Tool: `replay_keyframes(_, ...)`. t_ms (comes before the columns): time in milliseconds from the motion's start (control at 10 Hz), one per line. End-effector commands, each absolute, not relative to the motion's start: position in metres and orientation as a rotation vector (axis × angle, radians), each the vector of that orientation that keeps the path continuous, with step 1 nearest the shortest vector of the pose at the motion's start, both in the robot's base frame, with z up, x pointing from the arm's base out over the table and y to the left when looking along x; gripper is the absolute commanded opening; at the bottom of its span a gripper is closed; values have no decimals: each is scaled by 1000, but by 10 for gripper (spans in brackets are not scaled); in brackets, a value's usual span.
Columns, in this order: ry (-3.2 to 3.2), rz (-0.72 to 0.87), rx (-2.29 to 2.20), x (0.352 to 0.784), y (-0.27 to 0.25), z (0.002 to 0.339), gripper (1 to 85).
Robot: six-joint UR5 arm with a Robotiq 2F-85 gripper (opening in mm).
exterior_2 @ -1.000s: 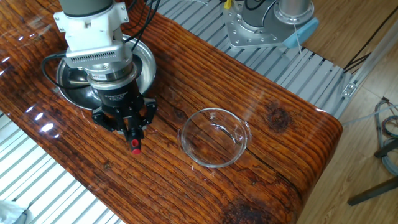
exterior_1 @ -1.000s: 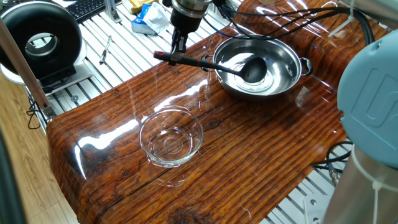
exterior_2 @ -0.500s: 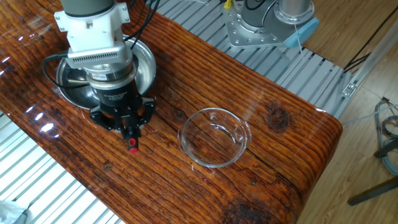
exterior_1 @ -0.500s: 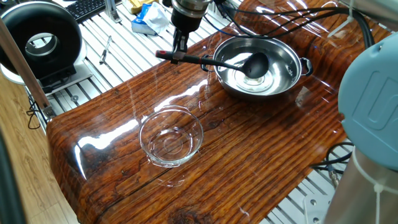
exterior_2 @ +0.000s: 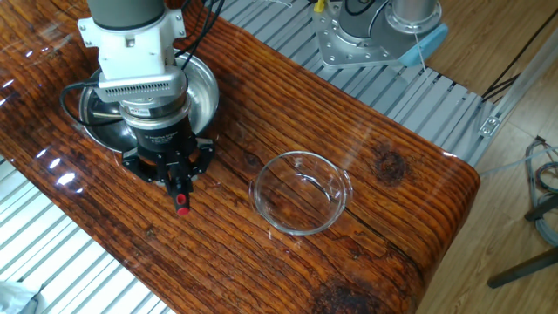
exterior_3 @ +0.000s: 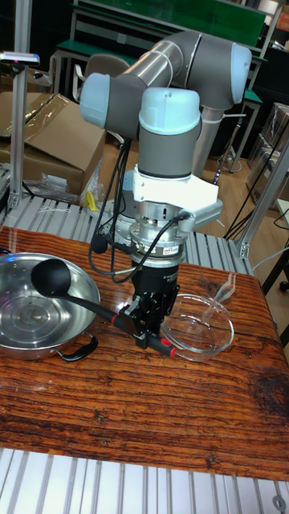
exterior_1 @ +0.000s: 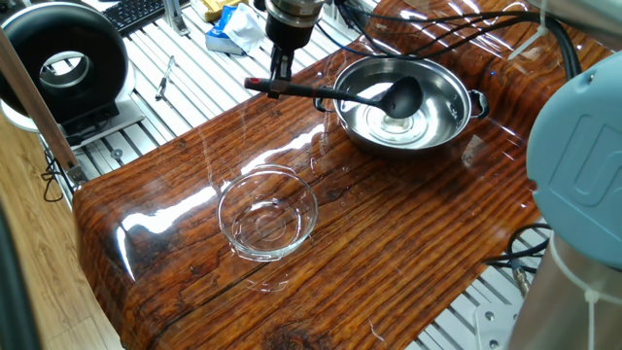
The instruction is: Scoop water with a large spoon from one bowl to another
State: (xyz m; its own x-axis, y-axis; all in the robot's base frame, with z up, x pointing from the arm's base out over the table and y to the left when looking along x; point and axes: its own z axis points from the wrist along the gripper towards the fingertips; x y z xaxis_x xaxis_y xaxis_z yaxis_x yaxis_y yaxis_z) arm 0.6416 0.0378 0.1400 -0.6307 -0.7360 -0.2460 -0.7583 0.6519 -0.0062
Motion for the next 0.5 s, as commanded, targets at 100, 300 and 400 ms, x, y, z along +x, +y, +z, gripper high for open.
replay_keyframes(100,2639,215,-1136,645,51,145,10)
replay_keyframes(300,2658,341,-1040,627,64,159,10)
replay_keyframes(400,2664,359,-1026,616,59,166,10)
